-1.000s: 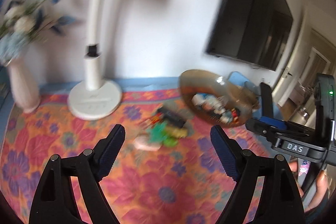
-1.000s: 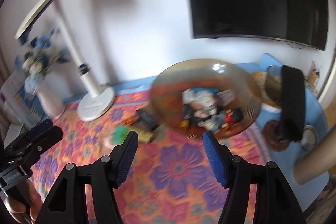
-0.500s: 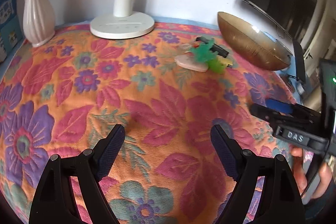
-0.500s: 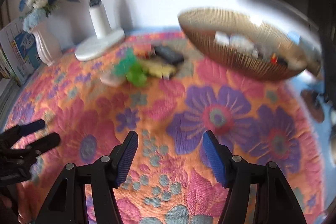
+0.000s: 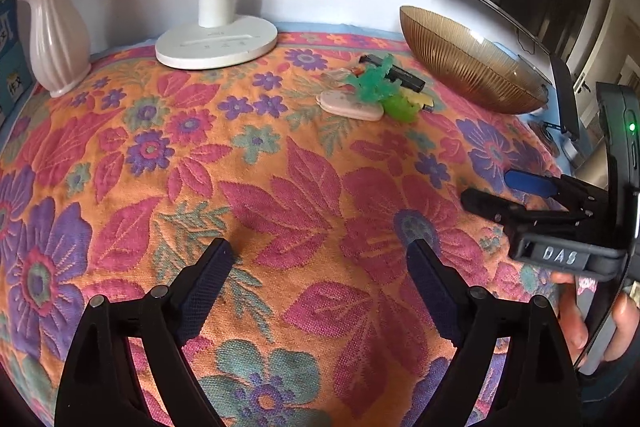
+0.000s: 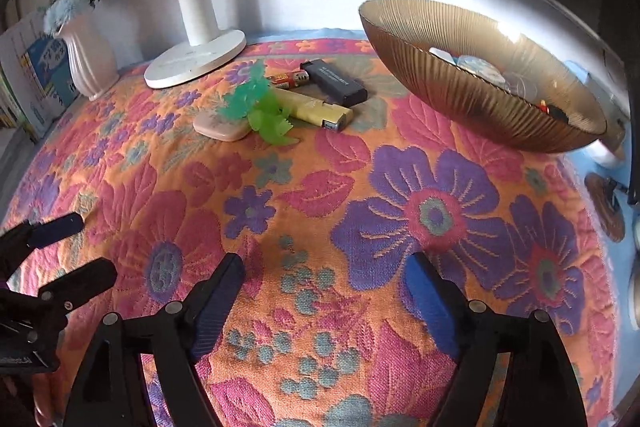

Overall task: Organize rigid objects
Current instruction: 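Grasp the pale pink oval stone with the left gripper while the right grasps the green frog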

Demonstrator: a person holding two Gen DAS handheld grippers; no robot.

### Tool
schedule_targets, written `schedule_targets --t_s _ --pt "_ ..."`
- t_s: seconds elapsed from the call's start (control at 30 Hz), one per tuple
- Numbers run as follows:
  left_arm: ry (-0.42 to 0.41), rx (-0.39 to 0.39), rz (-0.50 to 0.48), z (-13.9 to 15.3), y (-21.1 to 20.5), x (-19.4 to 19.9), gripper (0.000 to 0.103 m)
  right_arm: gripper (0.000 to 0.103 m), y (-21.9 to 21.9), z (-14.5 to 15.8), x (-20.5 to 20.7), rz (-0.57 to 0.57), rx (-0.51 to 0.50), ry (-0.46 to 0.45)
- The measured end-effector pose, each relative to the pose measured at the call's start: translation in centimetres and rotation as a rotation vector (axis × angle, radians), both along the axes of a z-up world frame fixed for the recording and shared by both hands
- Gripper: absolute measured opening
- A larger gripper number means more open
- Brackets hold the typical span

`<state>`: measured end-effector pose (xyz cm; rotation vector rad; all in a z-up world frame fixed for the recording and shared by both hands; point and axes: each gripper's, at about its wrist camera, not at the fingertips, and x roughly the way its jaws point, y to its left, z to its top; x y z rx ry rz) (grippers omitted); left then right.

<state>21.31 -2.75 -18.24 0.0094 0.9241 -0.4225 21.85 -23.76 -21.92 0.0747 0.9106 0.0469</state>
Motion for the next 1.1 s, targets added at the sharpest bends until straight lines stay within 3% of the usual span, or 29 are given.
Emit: schedule_targets --t_s 0.07,0.13,0.2,0.23,0.33,0.43,0.57,0.73,0.83,0.93,1.0,1.03,1.1 --pt "0.060 -0.002 -0.015 0.1 0.2 0.7 0.089 0.082 -0.5 0.2 0.2 0.001 0.035 0.013" --pt "0.131 -0.079 -0.043 1.0 0.9 1.5 0.089 0.082 -0.8 0.5 0.5 0.006 0.048 0.040" --pt "0.123 -0.129 -0.064 2.6 1.2 2.7 0.089 0.082 -0.9 1.0 1.3 0.028 0.065 0.067" --pt "0.096 -0.108 -0.062 3.2 1.1 3.0 0.089 0.082 -1.0 1.3 1.9 0.042 0.089 0.074" --pt "-0.020 0.055 -0.109 4.4 -1.1 4.9 0.089 0.082 -1.6 2.5 3.8 0.057 0.170 0.063" --pt "-0.049 0.154 -0.223 3.6 -3.5 6.8 0.089 0.060 -1.6 2.9 5.8 0.089 0.193 0.046" --pt "-0.091 0.266 -0.326 1.4 -5.5 9.0 0.089 0.058 -1.1 1.8 8.0 0.130 0.228 0.067" --pt "-0.122 0.320 -0.418 0.5 -7.1 12.3 0.090 0.058 -0.2 1.0 10.3 0.140 0.226 0.045" --pt "-0.111 0.267 -0.449 0.4 -7.2 13.5 0.090 0.058 0.4 1.0 10.9 0.146 0.215 0.039" --pt "-0.083 0.224 -0.456 0.1 -7.3 14.3 0.091 0.051 1.0 0.9 10.9 0.134 0.176 0.019" --pt "-0.077 0.204 -0.466 0.1 -7.3 14.2 0.085 0.040 1.0 1.0 10.6 0.131 0.186 0.013" --pt "-0.075 0.193 -0.478 0.2 -7.3 14.0 0.075 0.032 0.8 1.1 10.5 0.126 0.195 0.011" --pt "-0.076 0.168 -0.493 0.4 -7.4 13.3 0.053 0.029 0.6 1.2 10.2 0.123 0.195 0.005"
